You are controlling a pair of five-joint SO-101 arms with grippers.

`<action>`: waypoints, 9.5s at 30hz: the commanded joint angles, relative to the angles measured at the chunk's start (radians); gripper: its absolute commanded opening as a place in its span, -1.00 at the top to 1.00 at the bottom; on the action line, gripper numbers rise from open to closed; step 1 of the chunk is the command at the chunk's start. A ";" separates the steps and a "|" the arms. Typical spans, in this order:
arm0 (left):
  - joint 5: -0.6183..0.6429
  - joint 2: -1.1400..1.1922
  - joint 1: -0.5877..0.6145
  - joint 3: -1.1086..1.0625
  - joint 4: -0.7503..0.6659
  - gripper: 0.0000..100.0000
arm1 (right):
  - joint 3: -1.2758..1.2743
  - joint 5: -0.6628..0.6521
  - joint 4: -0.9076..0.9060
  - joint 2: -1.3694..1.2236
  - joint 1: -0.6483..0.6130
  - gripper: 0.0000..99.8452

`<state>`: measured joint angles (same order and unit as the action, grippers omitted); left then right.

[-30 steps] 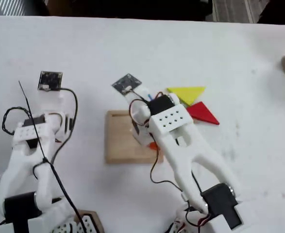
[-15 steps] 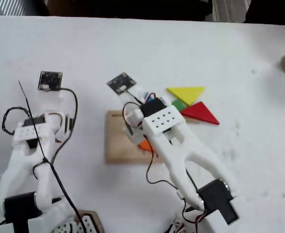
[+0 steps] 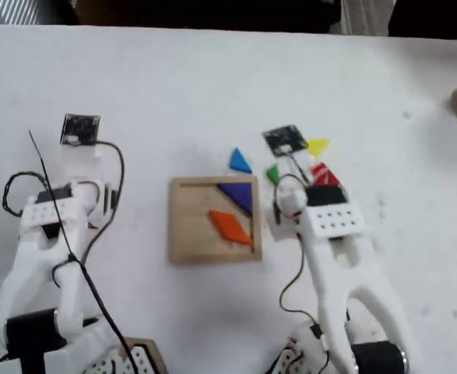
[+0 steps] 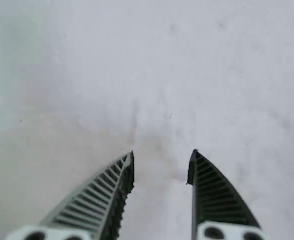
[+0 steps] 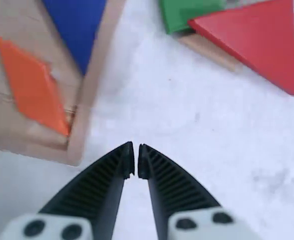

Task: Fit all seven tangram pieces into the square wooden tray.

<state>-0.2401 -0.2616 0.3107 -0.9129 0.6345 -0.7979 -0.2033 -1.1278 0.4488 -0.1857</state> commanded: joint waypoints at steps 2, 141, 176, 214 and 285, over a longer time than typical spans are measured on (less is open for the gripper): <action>0.005 -0.016 -0.085 0.018 0.055 0.63 | -0.124 -0.017 0.120 0.102 0.203 0.97; 0.460 -0.294 -0.105 -0.158 -0.249 0.76 | 0.698 -0.242 -0.421 -0.297 0.507 0.78; 0.345 0.051 -0.148 0.118 -0.054 0.56 | 0.606 0.098 -0.027 -0.602 0.062 0.78; 0.358 0.156 0.042 0.253 -0.083 0.56 | 1.065 -0.031 0.056 -0.974 -0.177 0.58; 0.486 0.361 0.102 0.462 0.046 0.56 | 1.611 -0.276 -0.291 -1.392 -0.120 0.88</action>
<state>0.2386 0.1036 0.4074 -0.5033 0.6697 0.7948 -0.4902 -1.3917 -0.9551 -0.3084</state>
